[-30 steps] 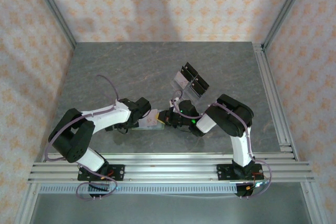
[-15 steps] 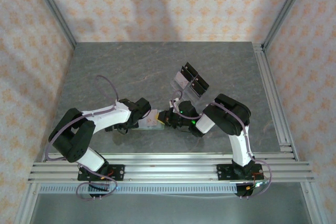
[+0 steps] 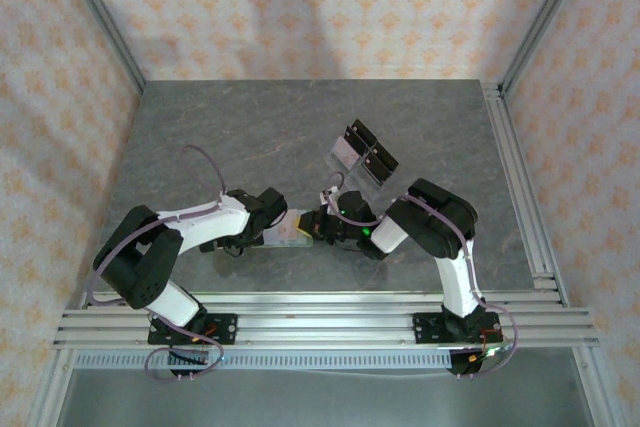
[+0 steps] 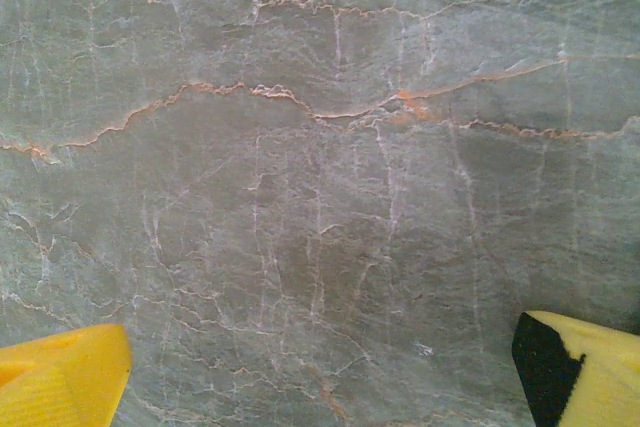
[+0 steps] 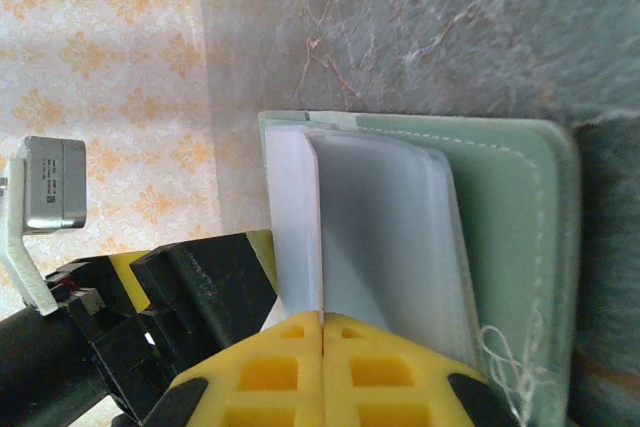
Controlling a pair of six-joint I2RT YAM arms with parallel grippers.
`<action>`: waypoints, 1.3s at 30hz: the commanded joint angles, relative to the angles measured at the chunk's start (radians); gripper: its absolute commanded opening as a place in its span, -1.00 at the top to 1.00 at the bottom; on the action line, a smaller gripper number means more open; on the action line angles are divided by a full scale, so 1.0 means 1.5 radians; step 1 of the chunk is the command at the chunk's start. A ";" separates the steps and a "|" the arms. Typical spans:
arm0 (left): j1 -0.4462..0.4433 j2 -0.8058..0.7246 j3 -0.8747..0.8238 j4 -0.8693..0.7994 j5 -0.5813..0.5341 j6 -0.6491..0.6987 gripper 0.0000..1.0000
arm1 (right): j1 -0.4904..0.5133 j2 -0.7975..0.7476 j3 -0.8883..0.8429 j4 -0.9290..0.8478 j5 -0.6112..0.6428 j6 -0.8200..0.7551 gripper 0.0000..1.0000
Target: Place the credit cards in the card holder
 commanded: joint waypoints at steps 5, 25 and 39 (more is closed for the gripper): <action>0.003 0.009 -0.007 0.011 0.001 -0.005 -0.99 | 0.017 0.016 0.019 -0.054 -0.001 -0.022 1.00; 0.003 0.008 -0.006 0.015 0.009 -0.005 -0.99 | 0.031 0.017 0.063 -0.135 0.002 -0.042 1.00; 0.002 -0.001 0.004 0.007 0.017 -0.005 -0.99 | 0.031 -0.033 0.083 -0.268 0.007 -0.103 0.20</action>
